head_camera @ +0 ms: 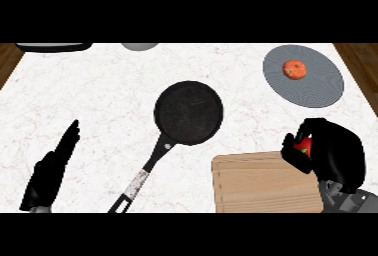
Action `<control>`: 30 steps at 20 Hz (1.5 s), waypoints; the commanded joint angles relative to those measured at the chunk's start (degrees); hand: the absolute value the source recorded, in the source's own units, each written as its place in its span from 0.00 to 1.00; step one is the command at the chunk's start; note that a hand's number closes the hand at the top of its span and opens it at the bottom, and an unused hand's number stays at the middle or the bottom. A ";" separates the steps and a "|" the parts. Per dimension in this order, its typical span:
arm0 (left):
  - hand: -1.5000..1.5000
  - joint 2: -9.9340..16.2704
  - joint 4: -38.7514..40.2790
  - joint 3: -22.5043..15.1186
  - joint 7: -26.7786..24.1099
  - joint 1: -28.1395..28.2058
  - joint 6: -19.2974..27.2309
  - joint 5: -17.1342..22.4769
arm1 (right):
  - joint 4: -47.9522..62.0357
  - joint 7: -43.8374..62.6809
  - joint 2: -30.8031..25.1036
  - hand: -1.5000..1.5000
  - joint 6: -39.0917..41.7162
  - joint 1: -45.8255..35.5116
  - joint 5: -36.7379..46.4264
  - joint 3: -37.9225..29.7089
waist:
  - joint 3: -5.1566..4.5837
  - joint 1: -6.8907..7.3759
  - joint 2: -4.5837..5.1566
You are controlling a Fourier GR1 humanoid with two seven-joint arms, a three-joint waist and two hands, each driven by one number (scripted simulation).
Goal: Pick the tomato from the cutting board and place it in the pan
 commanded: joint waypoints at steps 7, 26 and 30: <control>0.50 -0.73 -1.99 -0.82 0.18 -0.81 -2.25 0.40 | -1.38 2.61 12.12 1.00 1.23 -13.28 13.03 4.28 | 0.13 2.25 0.83; 0.50 -1.54 -1.02 -1.70 2.11 -5.22 -1.65 -3.03 | 64.43 -16.23 27.59 1.00 -21.20 -44.95 -2.88 -9.94 | 0.17 5.52 2.06; 0.50 -2.14 -1.16 -2.26 1.80 -5.21 -3.15 -1.58 | 73.30 -22.80 27.62 1.00 -17.75 -46.97 -6.37 -10.22 | 0.18 6.47 2.46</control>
